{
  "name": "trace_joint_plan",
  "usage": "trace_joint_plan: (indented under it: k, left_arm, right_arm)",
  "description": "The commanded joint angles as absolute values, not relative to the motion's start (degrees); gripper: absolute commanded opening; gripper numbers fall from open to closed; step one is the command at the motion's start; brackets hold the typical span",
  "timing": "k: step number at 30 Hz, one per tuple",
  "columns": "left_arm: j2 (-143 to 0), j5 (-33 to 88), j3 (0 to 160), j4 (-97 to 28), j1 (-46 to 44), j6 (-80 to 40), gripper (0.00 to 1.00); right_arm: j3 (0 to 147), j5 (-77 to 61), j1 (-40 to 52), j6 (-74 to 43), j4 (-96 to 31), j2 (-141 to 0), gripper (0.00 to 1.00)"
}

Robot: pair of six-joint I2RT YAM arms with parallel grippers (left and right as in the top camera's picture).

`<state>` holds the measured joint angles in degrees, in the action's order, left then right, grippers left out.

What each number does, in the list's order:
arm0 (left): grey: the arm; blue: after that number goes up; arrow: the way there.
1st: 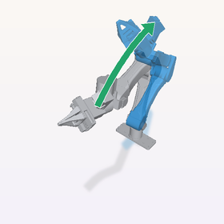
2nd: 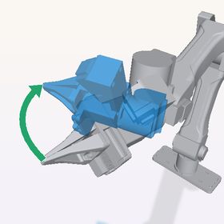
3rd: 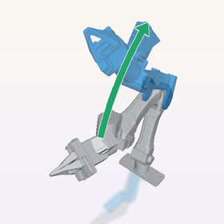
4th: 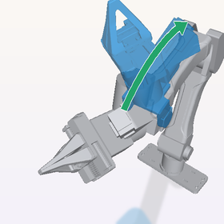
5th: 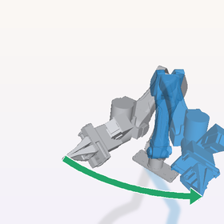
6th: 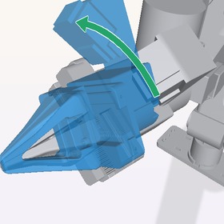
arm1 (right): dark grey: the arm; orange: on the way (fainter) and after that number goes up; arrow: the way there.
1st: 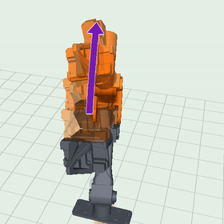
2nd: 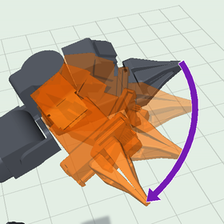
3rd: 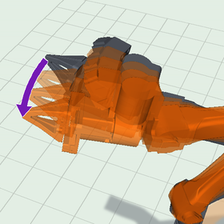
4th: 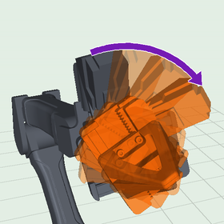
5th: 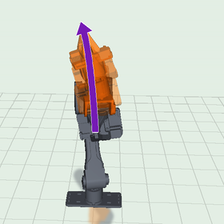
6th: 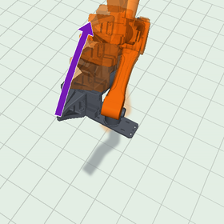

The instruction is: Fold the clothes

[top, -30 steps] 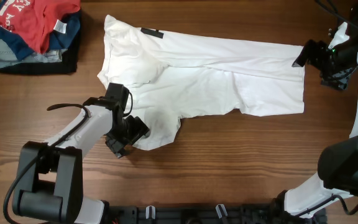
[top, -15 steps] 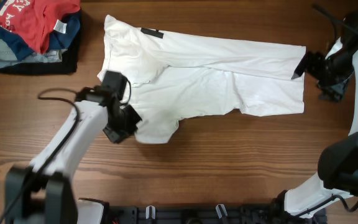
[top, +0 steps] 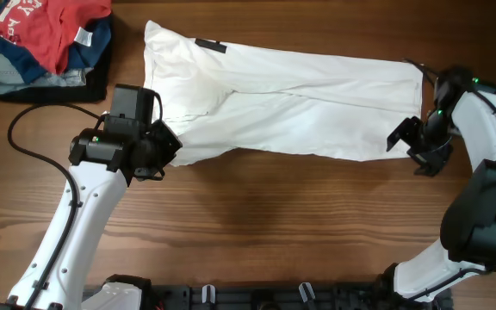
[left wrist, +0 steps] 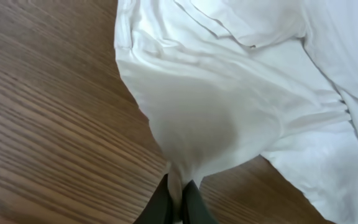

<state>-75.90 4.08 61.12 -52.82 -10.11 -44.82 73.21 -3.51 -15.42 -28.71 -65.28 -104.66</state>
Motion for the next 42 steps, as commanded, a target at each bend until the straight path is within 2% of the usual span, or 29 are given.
trace_joint_plan:
  k: [1, 7, 13, 24, 32, 40, 41, 42]
  left_arm:
    - [-75.75, 2.66, 61.17, -52.29, -9.74, -43.68, 0.04]
    - [-75.75, 0.27, 61.17, -52.29, -9.74, -43.68, 0.04]
    - [-75.75, -0.27, 61.14, -52.05, -9.74, -43.7, 0.04]
    - [-75.75, -3.07, 61.14, -52.07, -9.74, -43.75, 0.04]
    - [-75.75, -1.58, 61.14, -52.45, -9.74, -43.94, 0.04]
    - [-75.75, -1.61, 61.14, -53.6, -9.74, -43.94, 0.04]
    - [-75.75, -1.61, 61.14, -53.58, -9.74, -43.94, 0.04]
    - [-75.75, -1.65, 61.14, -53.58, -9.74, -43.94, 0.04]
  right_arm:
    - [69.06, -1.17, -15.33, -30.24, -61.52, -103.66, 0.64]
    - [63.79, 1.87, -15.33, -30.65, -52.1, -103.66, 0.58]
    - [62.13, 2.35, -15.33, -31.51, -44.51, -103.66, 0.57]
    - [62.13, 6.28, -15.4, -31.64, -39.92, -103.66, 0.56]
    - [62.04, 6.28, -15.4, -31.62, -39.94, -103.66, 0.41]
    - [55.55, 6.07, -15.38, -31.97, -32.99, -103.66, 0.4]
    - [55.2, 6.0, -15.4, -33.1, -33.08, -103.66, 0.2]
    - [55.2, 5.5, -15.4, -33.17, -33.1, -103.66, 0.1]
